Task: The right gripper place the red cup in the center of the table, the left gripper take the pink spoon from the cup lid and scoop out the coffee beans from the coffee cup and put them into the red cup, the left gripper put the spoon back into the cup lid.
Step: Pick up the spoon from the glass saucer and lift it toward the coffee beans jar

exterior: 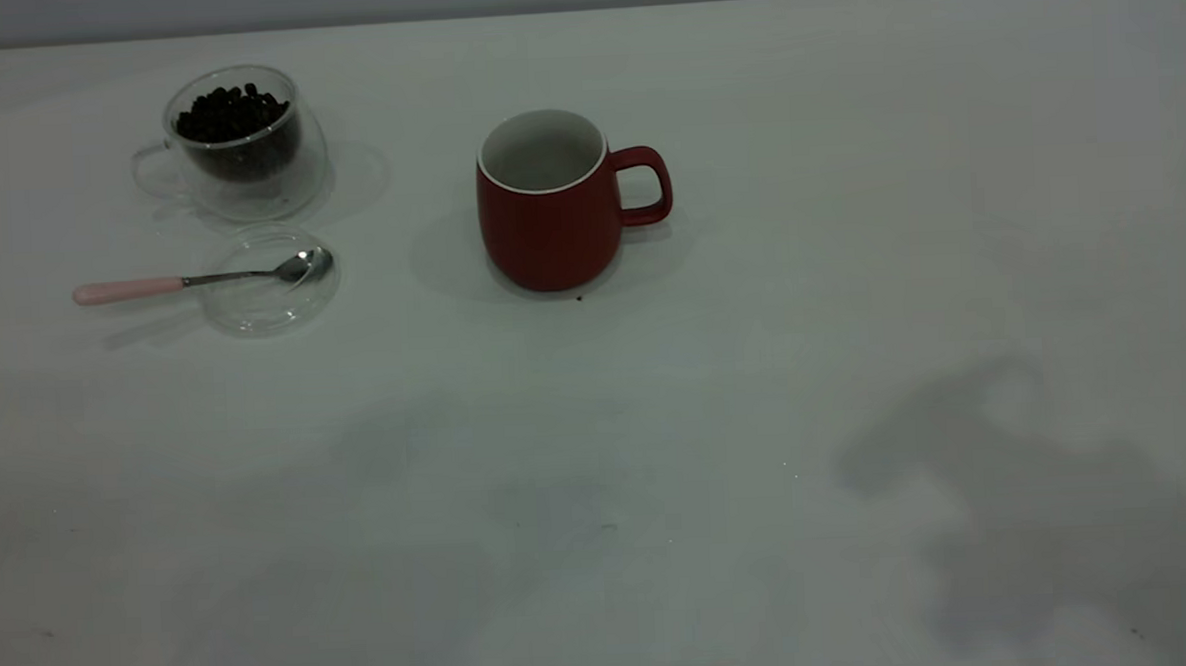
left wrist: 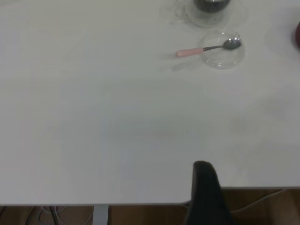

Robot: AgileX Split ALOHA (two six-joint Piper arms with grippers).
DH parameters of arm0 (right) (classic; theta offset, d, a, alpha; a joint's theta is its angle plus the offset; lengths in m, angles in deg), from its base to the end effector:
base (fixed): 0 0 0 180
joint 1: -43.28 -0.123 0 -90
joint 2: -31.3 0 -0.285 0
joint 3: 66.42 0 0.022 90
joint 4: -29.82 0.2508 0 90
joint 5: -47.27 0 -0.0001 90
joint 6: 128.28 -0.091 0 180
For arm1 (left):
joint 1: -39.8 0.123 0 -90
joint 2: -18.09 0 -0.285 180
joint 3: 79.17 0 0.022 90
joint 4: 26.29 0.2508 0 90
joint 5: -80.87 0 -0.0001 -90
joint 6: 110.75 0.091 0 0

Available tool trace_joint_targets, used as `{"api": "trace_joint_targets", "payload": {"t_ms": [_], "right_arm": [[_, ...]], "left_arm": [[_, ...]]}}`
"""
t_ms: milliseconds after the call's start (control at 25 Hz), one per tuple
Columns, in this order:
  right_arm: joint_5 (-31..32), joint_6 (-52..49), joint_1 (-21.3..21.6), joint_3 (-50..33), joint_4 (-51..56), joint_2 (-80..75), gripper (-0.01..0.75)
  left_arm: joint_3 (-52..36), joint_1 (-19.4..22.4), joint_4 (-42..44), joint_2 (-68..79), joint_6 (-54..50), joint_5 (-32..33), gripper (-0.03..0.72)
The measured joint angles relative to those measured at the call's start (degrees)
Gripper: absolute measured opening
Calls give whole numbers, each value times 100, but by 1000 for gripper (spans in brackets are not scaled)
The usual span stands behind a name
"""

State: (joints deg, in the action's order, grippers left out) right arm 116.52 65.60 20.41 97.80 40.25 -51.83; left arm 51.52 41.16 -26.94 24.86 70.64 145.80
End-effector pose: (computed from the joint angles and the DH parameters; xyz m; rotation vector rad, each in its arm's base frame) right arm 0.2113 0.1059 0.3011 -0.8600 2.8079 0.2835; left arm -0.0092 -0.0012 0.2678 0.0016 2.1120 0.0149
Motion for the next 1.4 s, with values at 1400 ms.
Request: {"api": "trace_joint_targets", "payload": {"t_ms": [1400], "right_arm": [[-192,-887,1784,-3100,-830,6989,591]], "left_arm": [[0,0,0,0,-12,0,546]]}}
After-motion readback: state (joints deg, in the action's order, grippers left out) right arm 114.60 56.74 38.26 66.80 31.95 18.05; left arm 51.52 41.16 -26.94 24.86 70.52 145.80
